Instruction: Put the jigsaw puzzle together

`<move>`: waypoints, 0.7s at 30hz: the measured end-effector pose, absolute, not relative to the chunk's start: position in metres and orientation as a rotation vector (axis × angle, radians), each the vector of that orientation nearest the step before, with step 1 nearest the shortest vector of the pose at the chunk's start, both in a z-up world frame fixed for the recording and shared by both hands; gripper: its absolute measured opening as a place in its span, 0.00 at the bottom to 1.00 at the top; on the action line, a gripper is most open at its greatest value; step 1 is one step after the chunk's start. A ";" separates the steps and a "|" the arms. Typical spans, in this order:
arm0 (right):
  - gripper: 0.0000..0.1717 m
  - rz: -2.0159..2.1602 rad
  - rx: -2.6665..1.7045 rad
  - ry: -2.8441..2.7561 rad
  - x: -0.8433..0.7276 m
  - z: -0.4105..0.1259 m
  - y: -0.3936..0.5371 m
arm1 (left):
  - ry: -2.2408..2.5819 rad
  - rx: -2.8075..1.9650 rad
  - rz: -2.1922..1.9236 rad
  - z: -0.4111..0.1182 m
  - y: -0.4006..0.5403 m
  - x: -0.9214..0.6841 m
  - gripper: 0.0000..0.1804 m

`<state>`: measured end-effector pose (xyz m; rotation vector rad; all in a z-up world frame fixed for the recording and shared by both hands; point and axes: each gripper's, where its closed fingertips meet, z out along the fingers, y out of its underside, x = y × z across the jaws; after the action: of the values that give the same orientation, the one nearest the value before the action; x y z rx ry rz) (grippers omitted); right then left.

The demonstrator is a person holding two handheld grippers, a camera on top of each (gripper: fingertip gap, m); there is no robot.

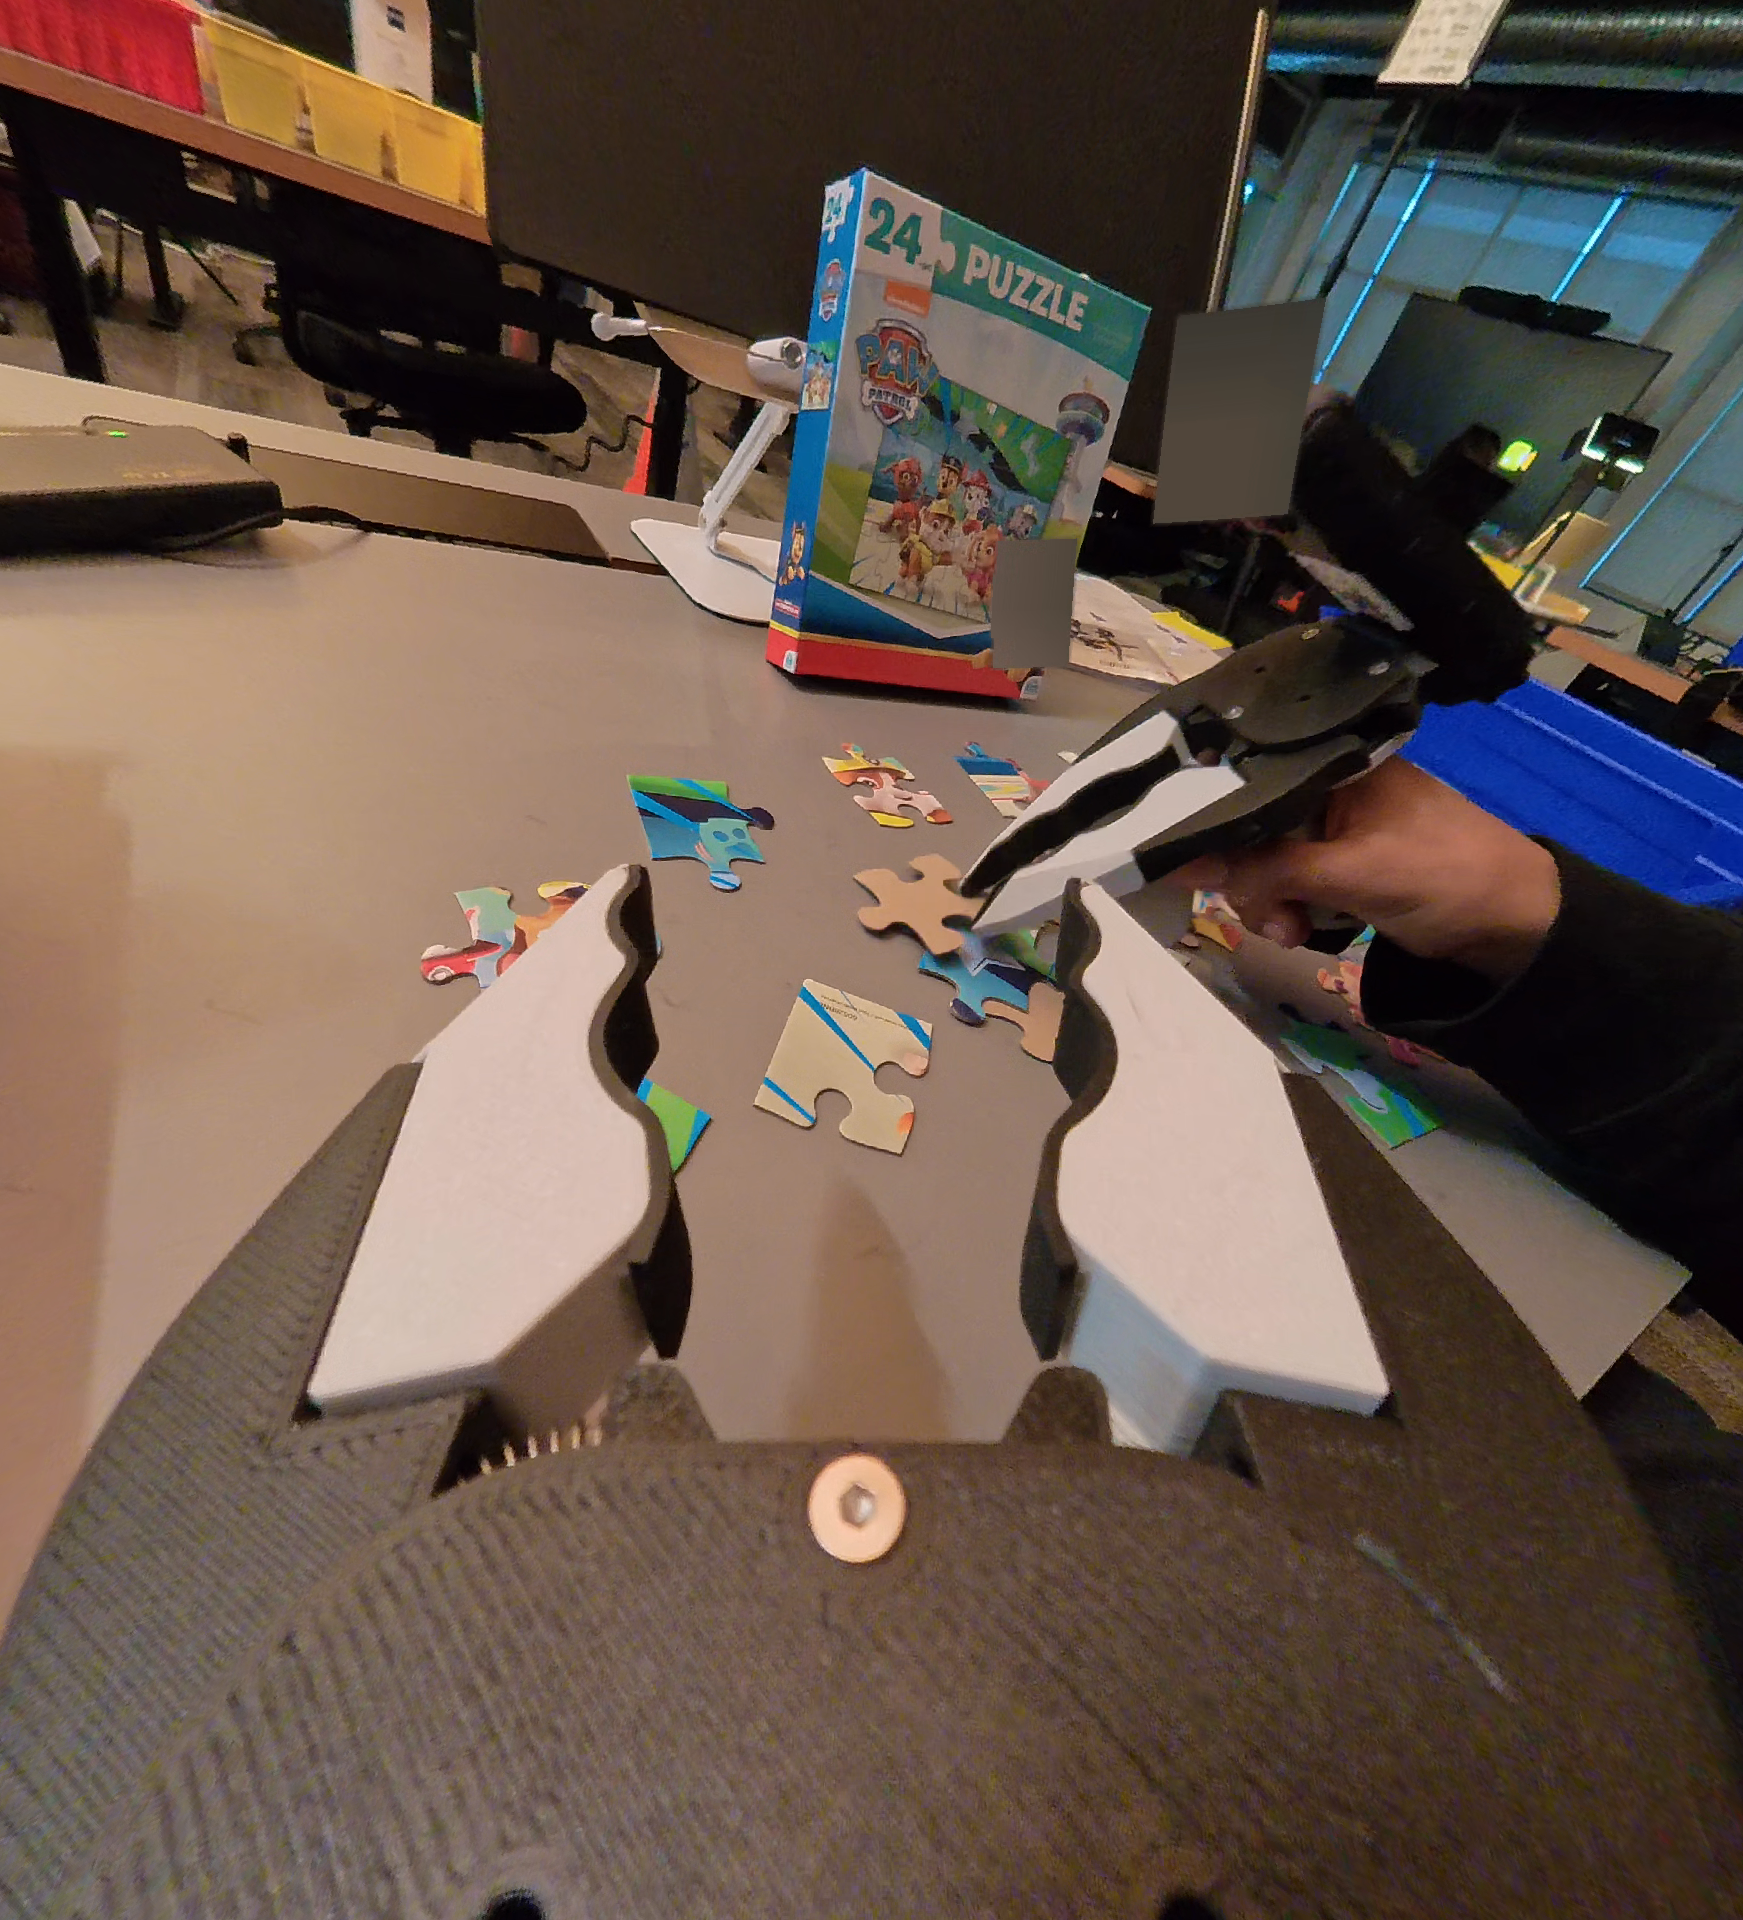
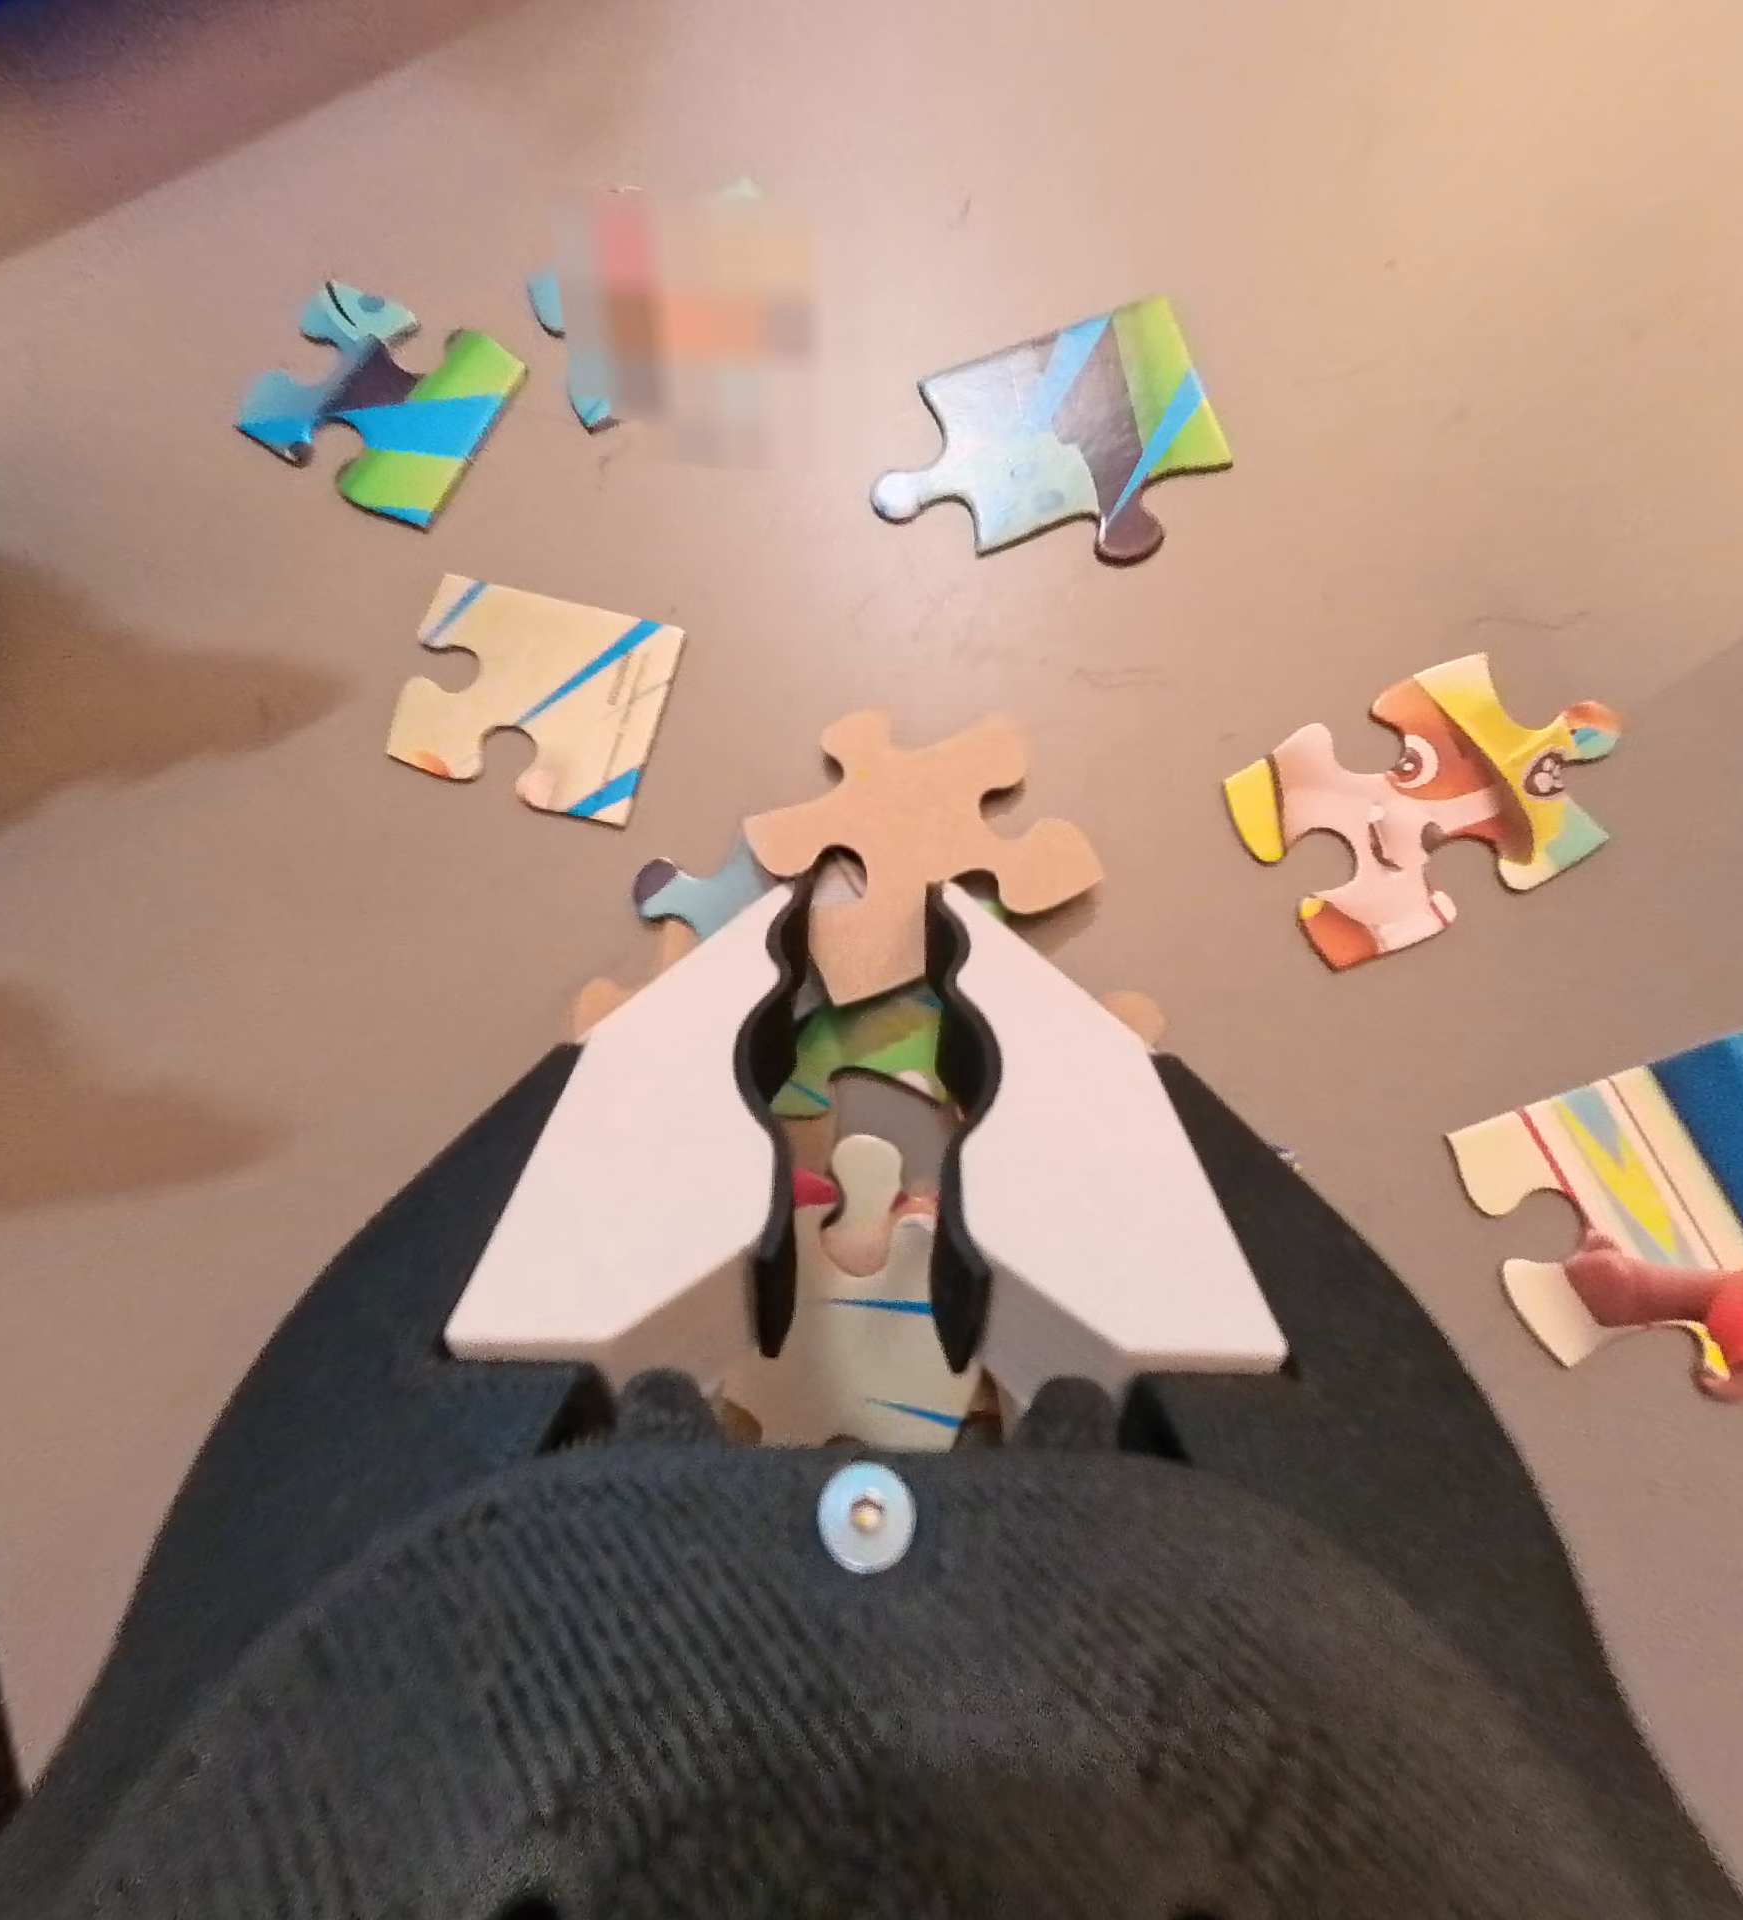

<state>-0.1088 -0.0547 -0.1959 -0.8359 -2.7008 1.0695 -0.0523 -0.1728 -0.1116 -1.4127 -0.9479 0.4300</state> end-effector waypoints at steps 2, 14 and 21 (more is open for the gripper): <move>0.12 1.194 -0.835 -2.698 -0.102 -0.181 -0.061 | -0.938 -1.413 0.420 -0.112 -0.171 -0.052 0.42; 0.00 1.920 -1.000 -2.909 -0.025 -0.124 -0.089 | -0.661 -1.474 0.127 -0.109 -0.122 -0.017 0.42; 0.13 1.710 -0.661 -2.818 0.018 -0.134 -0.100 | -0.765 -1.365 0.166 -0.100 -0.146 -0.031 0.36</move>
<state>0.0178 -0.1001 -0.1344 -0.6607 -2.8179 1.7096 -0.0314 -0.1460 -0.1003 -1.3655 -0.7650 0.1659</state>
